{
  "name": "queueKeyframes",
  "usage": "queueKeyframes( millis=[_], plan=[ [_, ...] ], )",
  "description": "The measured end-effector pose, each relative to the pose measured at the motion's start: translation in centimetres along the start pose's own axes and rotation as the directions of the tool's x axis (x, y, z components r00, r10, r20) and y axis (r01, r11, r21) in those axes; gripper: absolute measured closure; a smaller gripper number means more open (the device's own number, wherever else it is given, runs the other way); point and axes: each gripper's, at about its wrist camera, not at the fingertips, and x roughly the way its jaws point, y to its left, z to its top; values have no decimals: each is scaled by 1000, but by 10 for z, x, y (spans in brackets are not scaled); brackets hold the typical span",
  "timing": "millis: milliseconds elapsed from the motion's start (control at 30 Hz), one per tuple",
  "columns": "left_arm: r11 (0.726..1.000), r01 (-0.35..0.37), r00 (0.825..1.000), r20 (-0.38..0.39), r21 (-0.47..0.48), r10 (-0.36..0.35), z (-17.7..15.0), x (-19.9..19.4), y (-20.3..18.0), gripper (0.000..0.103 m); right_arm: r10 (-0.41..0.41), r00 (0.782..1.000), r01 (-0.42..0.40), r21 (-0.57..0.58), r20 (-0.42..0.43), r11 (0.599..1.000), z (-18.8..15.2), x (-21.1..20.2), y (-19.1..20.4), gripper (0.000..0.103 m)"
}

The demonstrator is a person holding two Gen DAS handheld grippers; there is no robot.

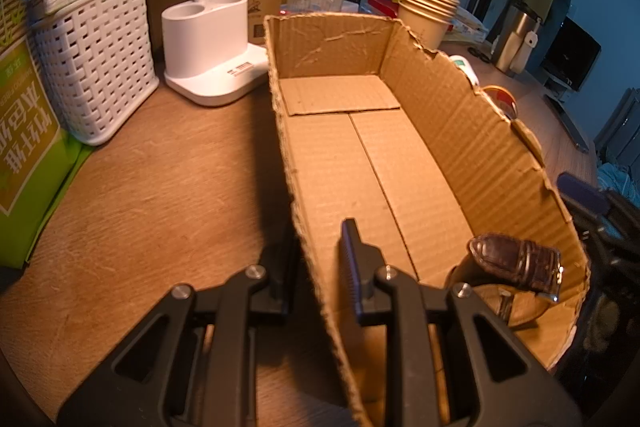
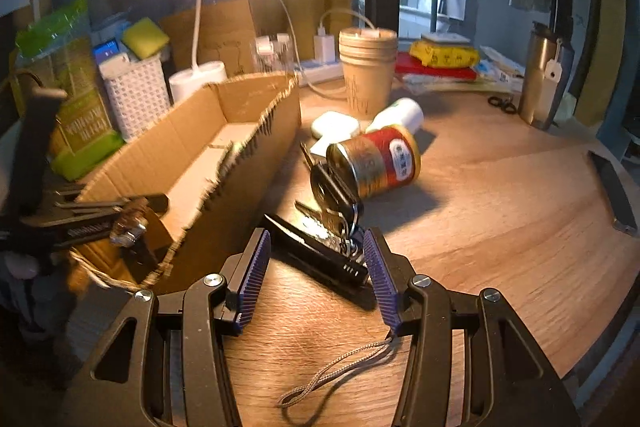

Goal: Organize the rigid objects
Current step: 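Move the right gripper to the black flashlight and grasp it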

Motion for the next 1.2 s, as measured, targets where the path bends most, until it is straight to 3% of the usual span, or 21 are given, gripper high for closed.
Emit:
queueKeyframes(
  millis=[200,533,733,833,967,1033,1067,1200],
  plan=[
    [1000,0,1000,0,0,0,0,0,0,81,-36,999,34,-39,-38,999,-1,16,3,51],
    [1000,0,1000,0,-1,0,0,0,0,81,7,995,-12,-49,-101,999,-9,16,6,47],
    [1000,0,1000,0,0,0,0,0,0,81,25,995,-33,-84,-93,996,-11,14,12,47],
    [1000,0,1000,0,0,0,0,0,0,81,-9,995,-3,-116,-101,993,-9,24,14,47],
    [1000,1,1000,0,0,-1,0,0,0,81,4,994,-13,-83,-106,996,-12,30,9,48],
    [1000,1,1000,0,0,-1,0,0,0,81,3,995,-12,-79,-102,997,-12,30,8,56],
    [1000,1,1000,0,0,-1,0,0,0,81,3,995,-10,-77,-98,997,-13,29,8,66],
    [1000,0,1000,0,0,0,0,0,0,81,0,996,-9,-100,-86,995,-14,27,13,76]
  ],
)
